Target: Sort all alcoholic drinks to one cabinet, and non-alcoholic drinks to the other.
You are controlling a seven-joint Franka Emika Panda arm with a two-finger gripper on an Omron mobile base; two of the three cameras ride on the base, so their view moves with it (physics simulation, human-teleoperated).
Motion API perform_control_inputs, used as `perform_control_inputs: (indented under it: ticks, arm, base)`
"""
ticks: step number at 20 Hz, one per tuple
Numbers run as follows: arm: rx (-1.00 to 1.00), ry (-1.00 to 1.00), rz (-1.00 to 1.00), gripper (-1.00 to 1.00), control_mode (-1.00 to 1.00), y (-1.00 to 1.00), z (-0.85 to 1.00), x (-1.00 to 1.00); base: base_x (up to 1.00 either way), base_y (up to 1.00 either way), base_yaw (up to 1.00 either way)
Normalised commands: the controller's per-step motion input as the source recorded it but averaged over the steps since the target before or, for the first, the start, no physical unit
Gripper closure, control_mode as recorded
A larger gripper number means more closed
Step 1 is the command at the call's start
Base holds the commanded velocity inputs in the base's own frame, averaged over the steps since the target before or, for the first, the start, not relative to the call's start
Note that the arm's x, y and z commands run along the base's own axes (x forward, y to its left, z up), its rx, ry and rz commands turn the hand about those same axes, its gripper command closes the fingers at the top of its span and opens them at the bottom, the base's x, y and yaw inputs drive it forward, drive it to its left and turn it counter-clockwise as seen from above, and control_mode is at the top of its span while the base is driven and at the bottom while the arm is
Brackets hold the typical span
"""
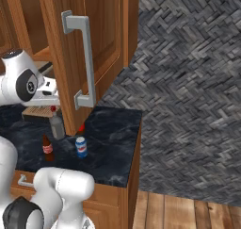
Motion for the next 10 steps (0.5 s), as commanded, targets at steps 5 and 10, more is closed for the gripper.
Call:
perform_control_inputs:
  ticks: [5,10]
  arm:
    - [0.00,-0.09,-0.05,-1.00,-1.00,0.30,-0.14,-0.18]
    - [0.00,-0.05,-0.04,-1.00,-1.00,0.24,-0.09,-0.13]
  base:
    - [0.00,0.00,0.00]
    - [0.00,0.00,0.00]
